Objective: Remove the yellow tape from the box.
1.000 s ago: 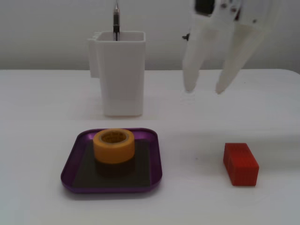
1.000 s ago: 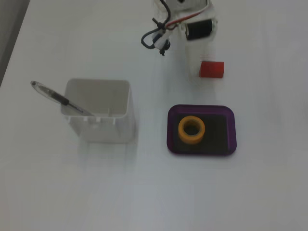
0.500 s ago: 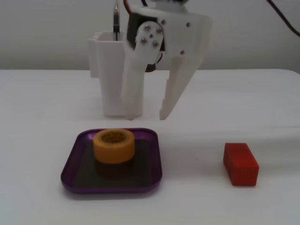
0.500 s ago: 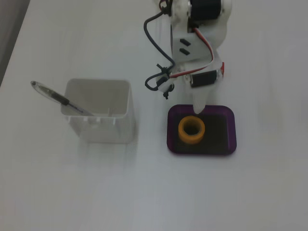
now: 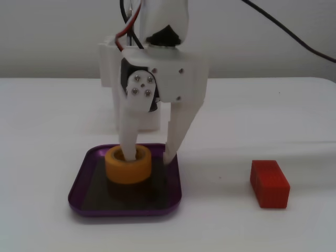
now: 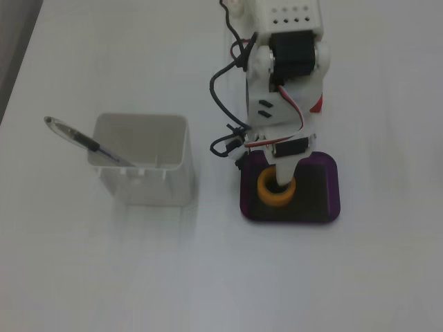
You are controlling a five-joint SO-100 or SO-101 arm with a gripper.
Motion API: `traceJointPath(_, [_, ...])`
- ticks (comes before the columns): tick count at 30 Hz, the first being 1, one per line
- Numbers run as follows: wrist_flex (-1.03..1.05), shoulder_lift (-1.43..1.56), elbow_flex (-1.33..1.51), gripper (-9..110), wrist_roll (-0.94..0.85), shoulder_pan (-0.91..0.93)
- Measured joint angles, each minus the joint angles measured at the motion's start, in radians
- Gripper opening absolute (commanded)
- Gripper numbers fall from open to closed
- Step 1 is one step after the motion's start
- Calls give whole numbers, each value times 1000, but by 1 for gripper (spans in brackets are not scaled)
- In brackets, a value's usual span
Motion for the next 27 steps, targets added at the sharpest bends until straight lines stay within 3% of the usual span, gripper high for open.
traceJointPath(10, [-5,-34,-8,0,0,0])
traceJointPath(18, [15,-35,-83,-1,0,0])
traceJointPath(27, [316,-35,-508,-1,6,2])
